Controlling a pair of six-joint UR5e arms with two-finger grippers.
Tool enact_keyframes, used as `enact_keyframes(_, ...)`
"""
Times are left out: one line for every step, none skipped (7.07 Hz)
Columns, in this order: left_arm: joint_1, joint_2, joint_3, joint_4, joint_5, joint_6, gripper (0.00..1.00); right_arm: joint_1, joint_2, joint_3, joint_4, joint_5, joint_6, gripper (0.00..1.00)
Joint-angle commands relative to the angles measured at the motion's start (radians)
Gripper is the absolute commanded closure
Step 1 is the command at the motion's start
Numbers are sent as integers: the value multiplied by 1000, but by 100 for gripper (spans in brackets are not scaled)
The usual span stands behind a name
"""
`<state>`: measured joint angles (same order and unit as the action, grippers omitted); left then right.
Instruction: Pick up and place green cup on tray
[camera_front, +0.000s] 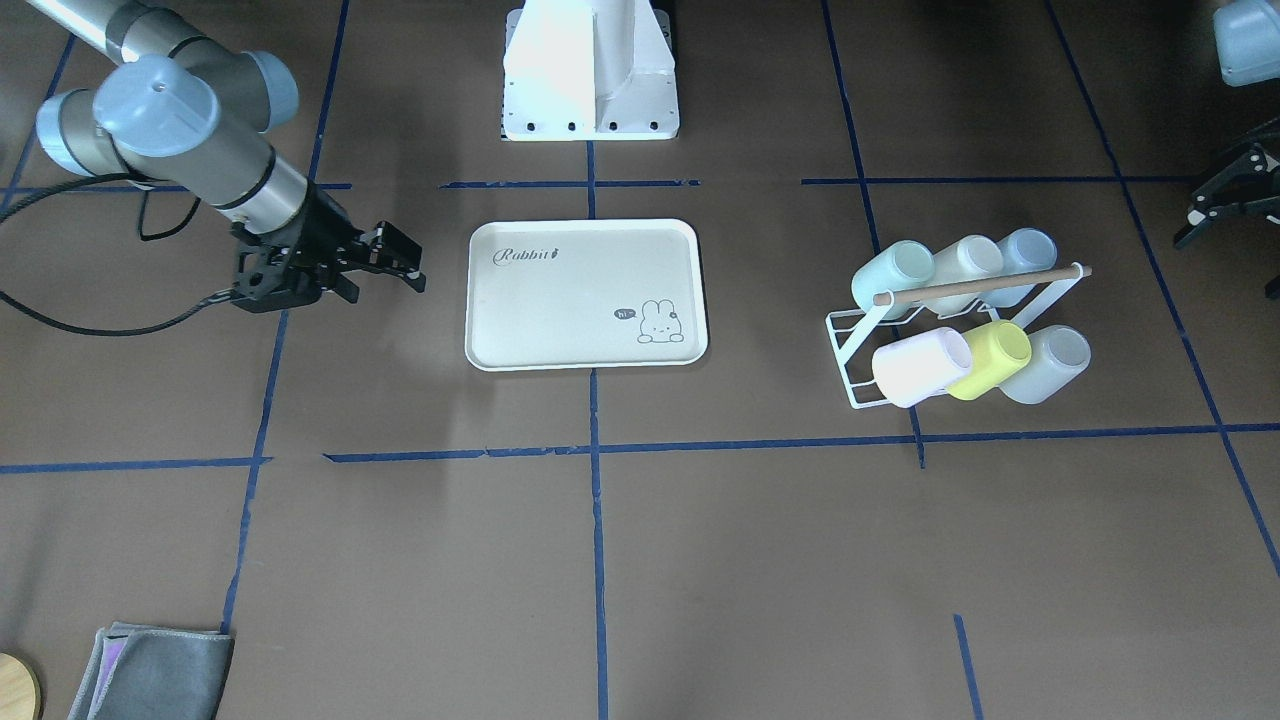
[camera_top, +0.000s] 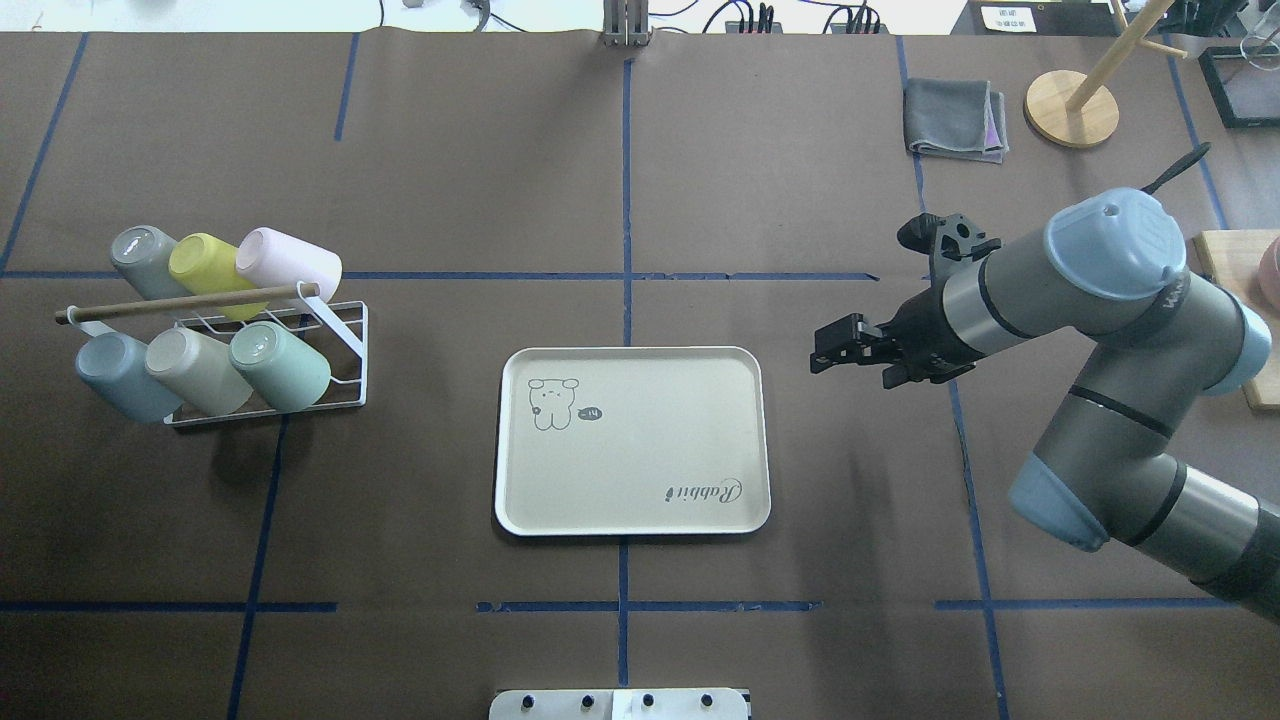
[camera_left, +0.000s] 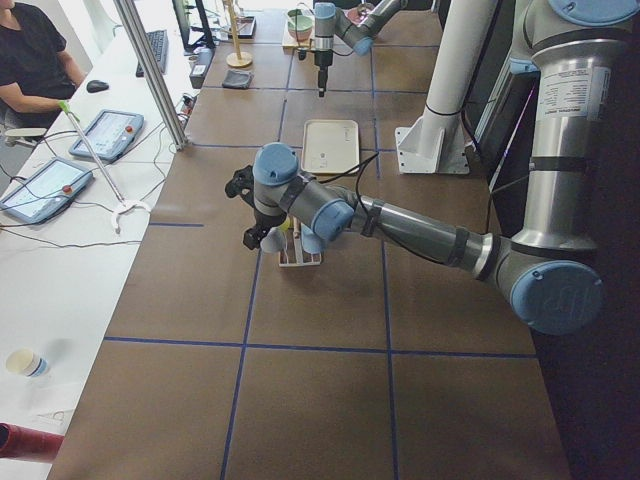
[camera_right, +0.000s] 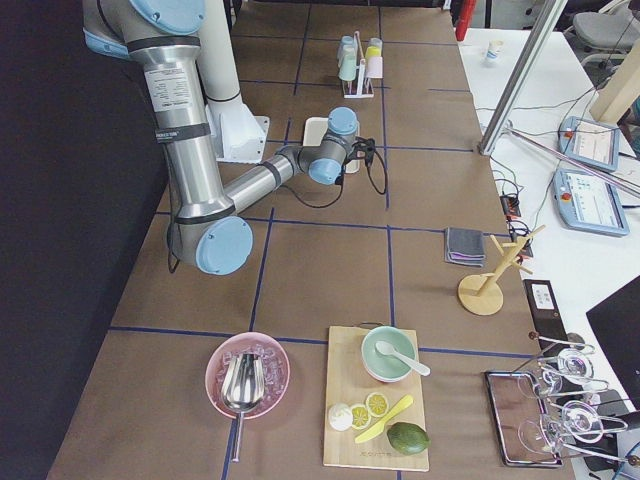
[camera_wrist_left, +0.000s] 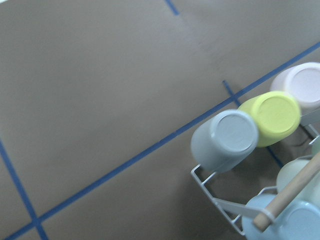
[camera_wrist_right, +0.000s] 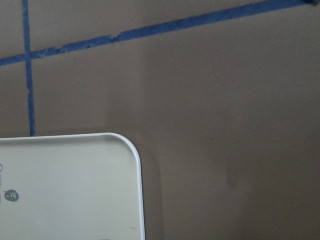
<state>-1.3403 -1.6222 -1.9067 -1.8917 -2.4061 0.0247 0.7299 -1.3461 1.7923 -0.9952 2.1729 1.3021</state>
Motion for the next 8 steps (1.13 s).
enact_keyframes(137,-62,-160,6,185,-3,0,57,-42,15,1,21,-9,0)
enact_keyframes(221,-74,-219,8,271,0,0,69,-59,27,1,24,-9,0)
enact_keyframes(324,-76,-260,10,353,6,0,89,-71,32,1,24,-10,0)
enact_keyframes(419,-77,-284,57,436,36,0,118,-87,33,3,24,-12,0)
enact_keyframes(514,-97,-348,183,573,166,0,153,-112,33,1,24,-47,0)
enact_keyframes(637,-187,-424,426,799,316,0,179,-152,30,1,24,-111,0)
enact_keyframes(782,-329,-452,703,1040,405,0,193,-175,27,1,24,-148,0)
enact_keyframes(911,-369,-453,817,1217,432,0,200,-185,25,1,24,-153,0)
